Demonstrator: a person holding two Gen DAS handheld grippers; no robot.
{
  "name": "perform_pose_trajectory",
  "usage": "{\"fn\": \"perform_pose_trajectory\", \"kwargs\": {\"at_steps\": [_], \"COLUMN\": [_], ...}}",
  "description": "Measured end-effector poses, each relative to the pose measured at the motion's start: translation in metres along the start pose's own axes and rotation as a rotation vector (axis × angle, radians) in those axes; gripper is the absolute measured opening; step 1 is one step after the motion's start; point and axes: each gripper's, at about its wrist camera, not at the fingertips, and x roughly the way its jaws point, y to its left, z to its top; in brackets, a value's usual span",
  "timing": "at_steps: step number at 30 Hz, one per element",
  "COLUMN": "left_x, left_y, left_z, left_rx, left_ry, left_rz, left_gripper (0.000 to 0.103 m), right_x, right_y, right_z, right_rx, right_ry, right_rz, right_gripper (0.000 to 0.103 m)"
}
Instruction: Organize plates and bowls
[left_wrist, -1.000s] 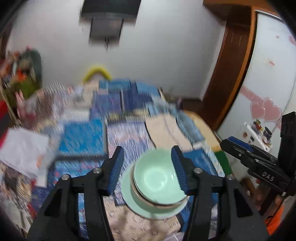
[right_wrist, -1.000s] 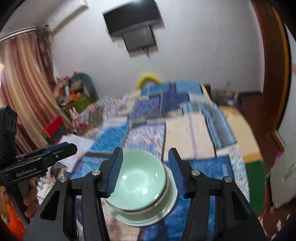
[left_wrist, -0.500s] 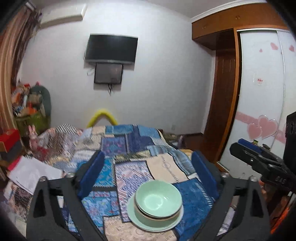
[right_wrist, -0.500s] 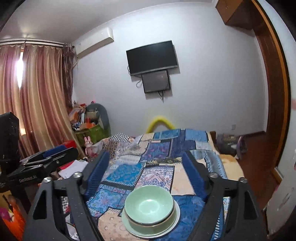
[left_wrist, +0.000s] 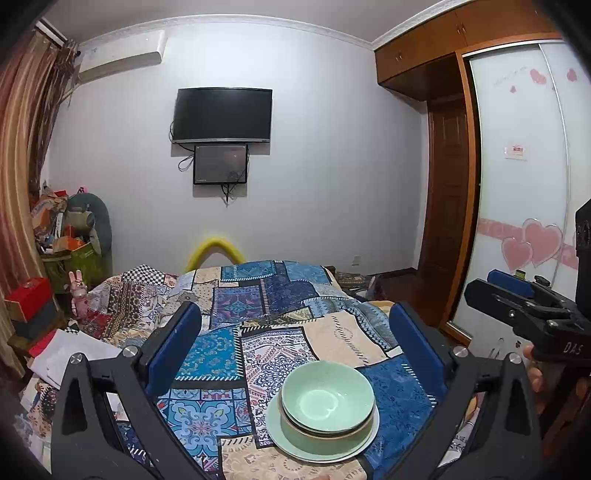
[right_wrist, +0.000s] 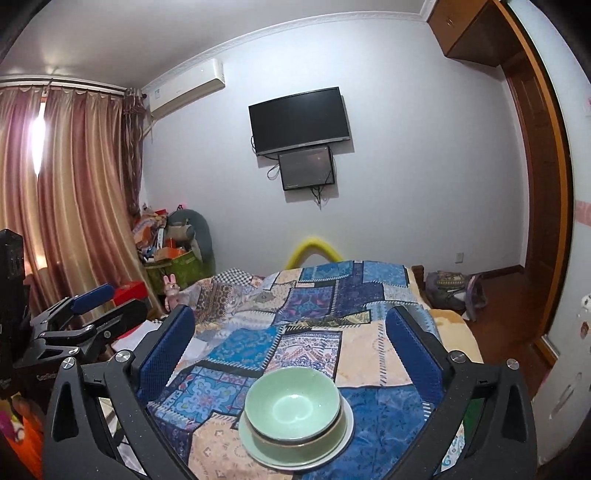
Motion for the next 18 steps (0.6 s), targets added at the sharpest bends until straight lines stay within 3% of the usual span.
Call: {"fn": "perform_pose_trajectory", "kwargs": {"at_steps": [18], "left_x": [0.0047], "left_y": [0.0027], "left_z": [-0.0025], "left_rx": [-0.012], "left_ry": [0.003], "left_rz": [-0.014], "left_gripper": [0.103], "right_x": [-0.0067], "right_y": [0.0019], "right_z": [-0.0055], "right_rx": [-0.005], "right_ry": [-0.005], "right_rz": [-0.002], "right_gripper": [0.103]}}
